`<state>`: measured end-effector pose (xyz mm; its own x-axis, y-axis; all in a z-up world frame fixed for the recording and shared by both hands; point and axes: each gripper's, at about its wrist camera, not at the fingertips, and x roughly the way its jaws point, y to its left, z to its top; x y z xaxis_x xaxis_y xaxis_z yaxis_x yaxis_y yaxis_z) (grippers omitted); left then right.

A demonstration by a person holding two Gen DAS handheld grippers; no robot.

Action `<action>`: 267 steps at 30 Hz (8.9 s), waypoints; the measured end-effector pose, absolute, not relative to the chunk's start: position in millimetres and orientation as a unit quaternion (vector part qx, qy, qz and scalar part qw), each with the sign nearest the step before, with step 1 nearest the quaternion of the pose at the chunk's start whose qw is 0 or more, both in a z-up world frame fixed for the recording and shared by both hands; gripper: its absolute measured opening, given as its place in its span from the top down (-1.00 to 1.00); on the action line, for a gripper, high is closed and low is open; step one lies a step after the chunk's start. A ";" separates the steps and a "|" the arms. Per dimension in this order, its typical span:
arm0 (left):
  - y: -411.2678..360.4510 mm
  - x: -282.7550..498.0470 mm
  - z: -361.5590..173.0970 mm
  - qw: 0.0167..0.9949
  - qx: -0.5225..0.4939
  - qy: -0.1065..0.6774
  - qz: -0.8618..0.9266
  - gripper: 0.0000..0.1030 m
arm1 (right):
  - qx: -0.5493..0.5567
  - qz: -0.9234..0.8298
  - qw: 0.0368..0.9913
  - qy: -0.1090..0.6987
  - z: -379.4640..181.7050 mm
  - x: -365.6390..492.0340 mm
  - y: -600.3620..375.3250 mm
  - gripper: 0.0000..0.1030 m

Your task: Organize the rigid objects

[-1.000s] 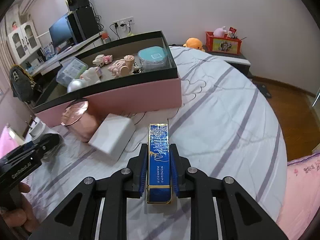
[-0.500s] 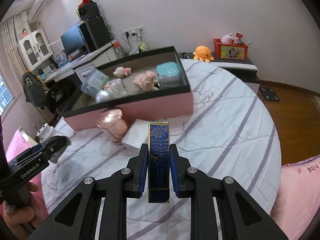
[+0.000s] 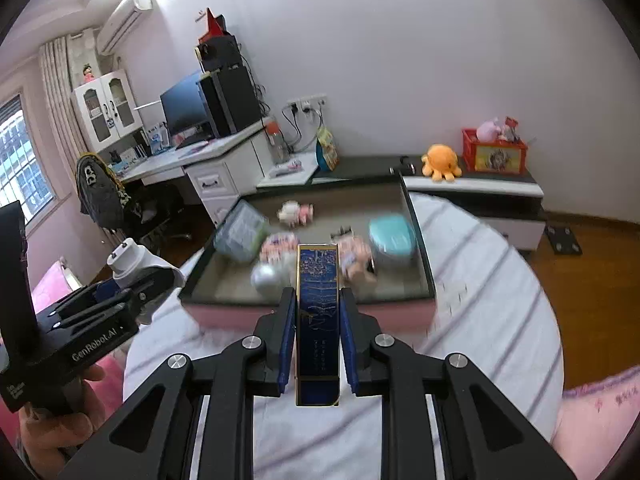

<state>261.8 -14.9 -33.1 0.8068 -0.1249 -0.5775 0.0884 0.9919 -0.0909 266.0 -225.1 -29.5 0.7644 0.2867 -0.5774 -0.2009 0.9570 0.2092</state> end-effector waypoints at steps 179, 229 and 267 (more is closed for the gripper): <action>-24.1 267.1 -141.6 0.906 -0.033 0.422 -0.026 0.08 | -0.011 0.049 0.904 0.425 -144.1 294.0 -190.4 -0.09; -43.5 396.4 -47.7 0.931 0.002 0.358 -0.066 0.08 | 0.019 0.146 0.927 0.345 -39.6 387.2 -193.3 0.20; -13.1 272.9 -16.9 0.955 -0.010 0.297 -0.019 -1.00 | 0.054 0.086 0.947 0.305 -1.9 295.3 -213.2 -1.00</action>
<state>272.9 -13.1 -16.9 0.8229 -0.0425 -0.5666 0.0303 0.9991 -0.0309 295.3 -213.2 -1.9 0.7990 0.1954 -0.5688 -0.1291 0.9794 0.1551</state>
